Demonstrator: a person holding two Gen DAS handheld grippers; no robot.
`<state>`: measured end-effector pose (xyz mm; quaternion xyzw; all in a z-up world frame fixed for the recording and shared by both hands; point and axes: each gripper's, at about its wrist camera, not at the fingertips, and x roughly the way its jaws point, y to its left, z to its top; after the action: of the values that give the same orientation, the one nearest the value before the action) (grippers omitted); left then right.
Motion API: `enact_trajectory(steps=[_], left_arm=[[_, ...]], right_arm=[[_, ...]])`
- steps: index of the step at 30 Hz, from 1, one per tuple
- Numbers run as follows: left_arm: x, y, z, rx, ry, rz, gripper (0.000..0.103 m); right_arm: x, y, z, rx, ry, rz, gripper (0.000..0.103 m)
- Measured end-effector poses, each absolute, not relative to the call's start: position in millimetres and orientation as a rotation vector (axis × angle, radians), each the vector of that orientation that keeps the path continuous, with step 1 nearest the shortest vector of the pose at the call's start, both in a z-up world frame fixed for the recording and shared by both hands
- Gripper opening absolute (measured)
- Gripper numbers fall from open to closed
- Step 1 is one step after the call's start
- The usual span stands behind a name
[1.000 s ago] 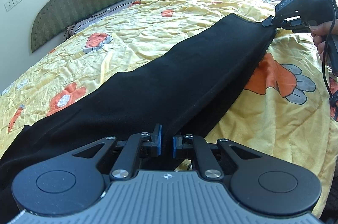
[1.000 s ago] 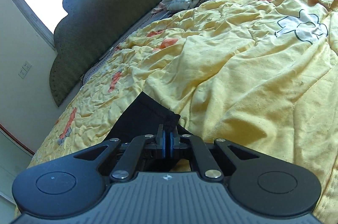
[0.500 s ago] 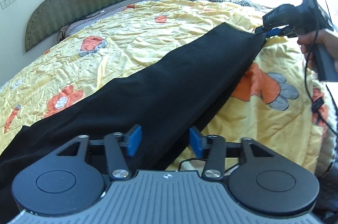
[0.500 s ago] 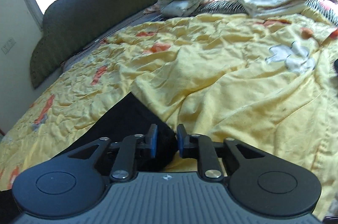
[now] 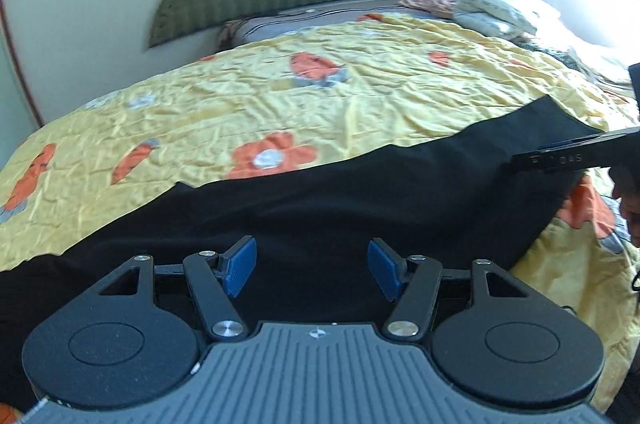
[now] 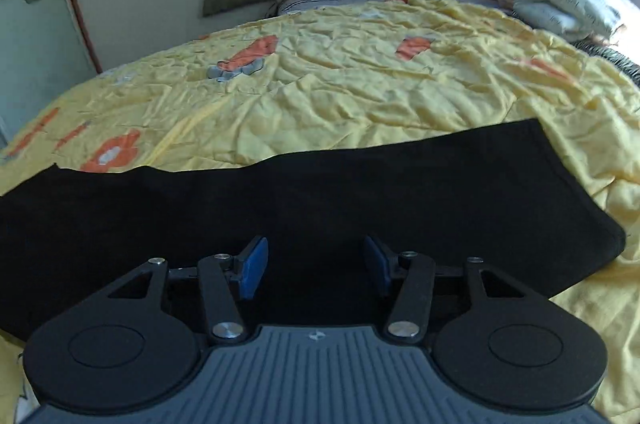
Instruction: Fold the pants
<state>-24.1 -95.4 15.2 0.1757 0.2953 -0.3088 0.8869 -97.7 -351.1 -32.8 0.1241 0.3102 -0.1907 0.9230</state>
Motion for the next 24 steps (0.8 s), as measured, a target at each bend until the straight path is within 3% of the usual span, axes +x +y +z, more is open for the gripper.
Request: enact_trajectory(steps=[6, 16, 20, 24], left_arm=[[11.3, -6.6, 26.4, 0.195, 0.673, -0.366, 0.066], [59.3, 180.2, 34.0, -0.313, 0.832, 0.112, 0.064], [61.7, 218.7, 23.6, -0.532, 0.891, 0.103, 0.061], [63.2, 228.2, 15.2, -0.649, 0.902, 0.074, 0.061]], right_arm=[[-67.8, -253.0, 7.7, 0.088, 0.486, -0.065, 0.054], [-26.7, 0.6, 8.8, -0.449, 0.339, 0.573, 0.052], [-10.6, 68.8, -8.1, -0.625, 0.302, 0.659, 0.051], [9.3, 100.7, -27.5, -0.688, 0.335, 0.679, 0.041]])
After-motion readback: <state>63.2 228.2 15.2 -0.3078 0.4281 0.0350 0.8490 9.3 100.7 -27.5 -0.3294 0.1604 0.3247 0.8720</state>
